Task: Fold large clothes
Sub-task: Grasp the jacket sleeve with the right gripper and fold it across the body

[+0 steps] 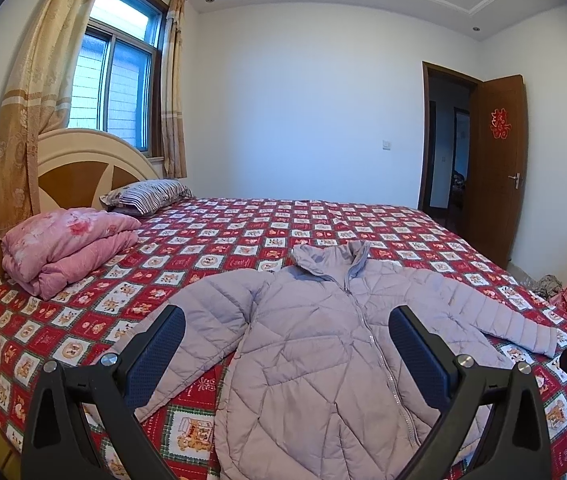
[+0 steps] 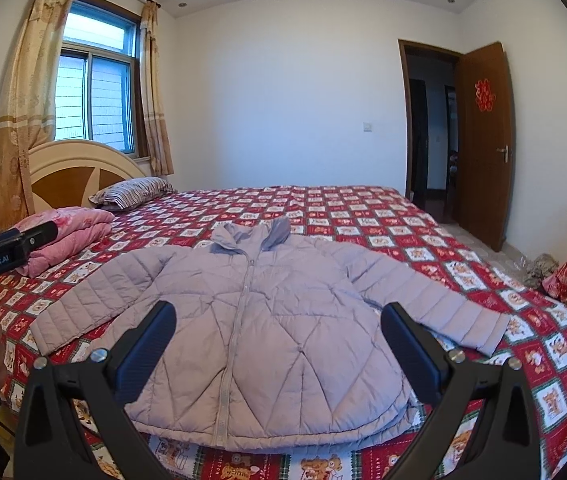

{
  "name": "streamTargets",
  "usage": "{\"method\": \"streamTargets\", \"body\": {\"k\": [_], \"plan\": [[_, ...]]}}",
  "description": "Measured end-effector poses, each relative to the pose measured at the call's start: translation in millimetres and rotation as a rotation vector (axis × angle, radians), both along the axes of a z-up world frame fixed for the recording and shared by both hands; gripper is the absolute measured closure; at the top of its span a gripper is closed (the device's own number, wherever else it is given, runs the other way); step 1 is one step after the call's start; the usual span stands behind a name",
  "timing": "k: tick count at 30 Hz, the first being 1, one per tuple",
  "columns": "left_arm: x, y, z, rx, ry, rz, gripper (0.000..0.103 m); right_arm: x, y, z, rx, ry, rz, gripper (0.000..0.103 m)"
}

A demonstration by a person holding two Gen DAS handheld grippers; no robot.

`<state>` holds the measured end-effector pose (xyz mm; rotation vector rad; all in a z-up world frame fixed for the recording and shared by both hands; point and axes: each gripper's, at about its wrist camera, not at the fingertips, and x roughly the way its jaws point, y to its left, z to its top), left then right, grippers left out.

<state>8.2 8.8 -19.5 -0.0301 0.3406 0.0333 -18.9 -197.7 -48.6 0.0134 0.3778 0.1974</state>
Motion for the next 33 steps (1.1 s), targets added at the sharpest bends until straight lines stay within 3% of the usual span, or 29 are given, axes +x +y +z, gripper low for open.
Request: {"method": "streamTargets", "body": {"k": [7,12,19,26,29,33], "plan": [[46,-11,-29,0.053,0.058,-0.01,0.001,39,-32,-31,0.045,0.08,-0.093,0.0],[91,-20,-61,0.08,0.125,-0.01,0.001,85,-92,-66,0.068,0.18,-0.263,0.0],[150,-30,-111,0.115,0.242,0.021,0.001,124,-172,-90,0.106,0.266,-0.454,0.0],[175,-24,-136,0.2,0.249,0.085,0.001,159,-250,-112,0.143,0.358,-0.639,0.0],[183,-14,-147,0.213,0.267,0.116,0.001,177,-266,-124,0.142,0.418,-0.652,0.012],[191,-5,-161,0.229,0.284,0.151,0.001,195,-267,-137,0.116,0.478,-0.622,0.016]]}}
